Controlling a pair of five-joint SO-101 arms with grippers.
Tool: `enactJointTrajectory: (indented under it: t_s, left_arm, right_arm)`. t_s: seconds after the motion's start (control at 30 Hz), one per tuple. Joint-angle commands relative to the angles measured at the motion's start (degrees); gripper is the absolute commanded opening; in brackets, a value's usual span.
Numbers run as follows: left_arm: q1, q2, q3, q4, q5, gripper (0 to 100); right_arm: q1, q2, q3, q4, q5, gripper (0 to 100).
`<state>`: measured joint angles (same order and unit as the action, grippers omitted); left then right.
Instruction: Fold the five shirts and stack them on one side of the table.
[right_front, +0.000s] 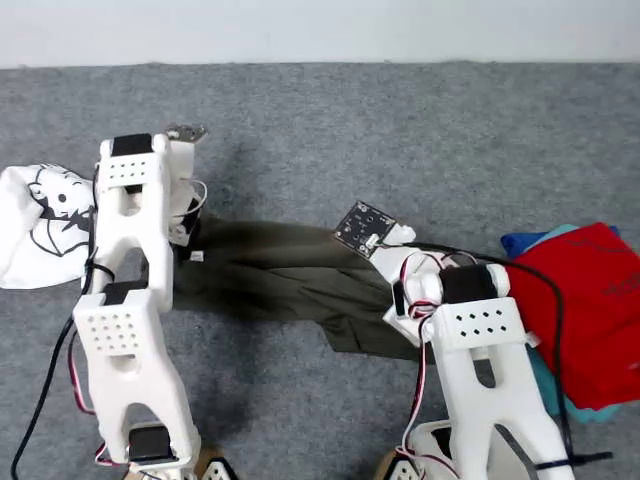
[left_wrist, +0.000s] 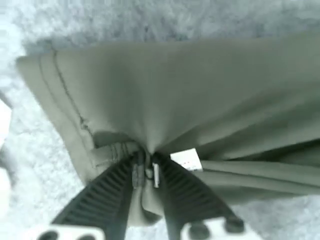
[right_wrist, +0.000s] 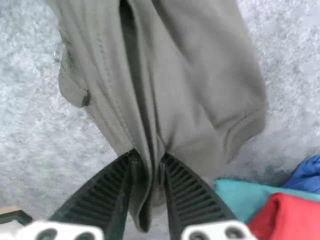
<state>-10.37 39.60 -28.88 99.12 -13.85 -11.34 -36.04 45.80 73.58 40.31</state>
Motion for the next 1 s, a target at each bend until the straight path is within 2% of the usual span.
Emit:
enactJointTrajectory:
  t_s: [0.0,0.13,0.37,0.67,0.8,0.97]
  left_arm:
    - [-0.5,-4.9,-2.3,1.3,-0.4,1]
    - [-0.5,-4.9,-2.3,1.3,-0.4,1]
    - [-0.4,-4.8,-1.2,1.2,-0.4,1]
    - [-0.5,-4.9,5.6,-1.6,-0.4,1]
    - [-0.5,-4.9,5.8,-1.6,-0.4,1]
    - [-0.5,-4.9,5.8,-1.6,-0.4,1]
  right_arm:
    - [0.4,-1.5,2.0,-0.4,-3.3,9.9]
    - [0.2,-1.5,7.4,-4.6,-7.6,19.7]
    - [-1.0,-1.5,13.0,-8.0,-7.9,19.9]
    - [-15.4,-1.5,15.9,-8.7,-8.3,20.0]
    - [-14.5,-1.4,18.5,-12.6,-8.3,19.9]
    - [-9.5,-1.2,22.1,-17.5,-7.9,19.7]
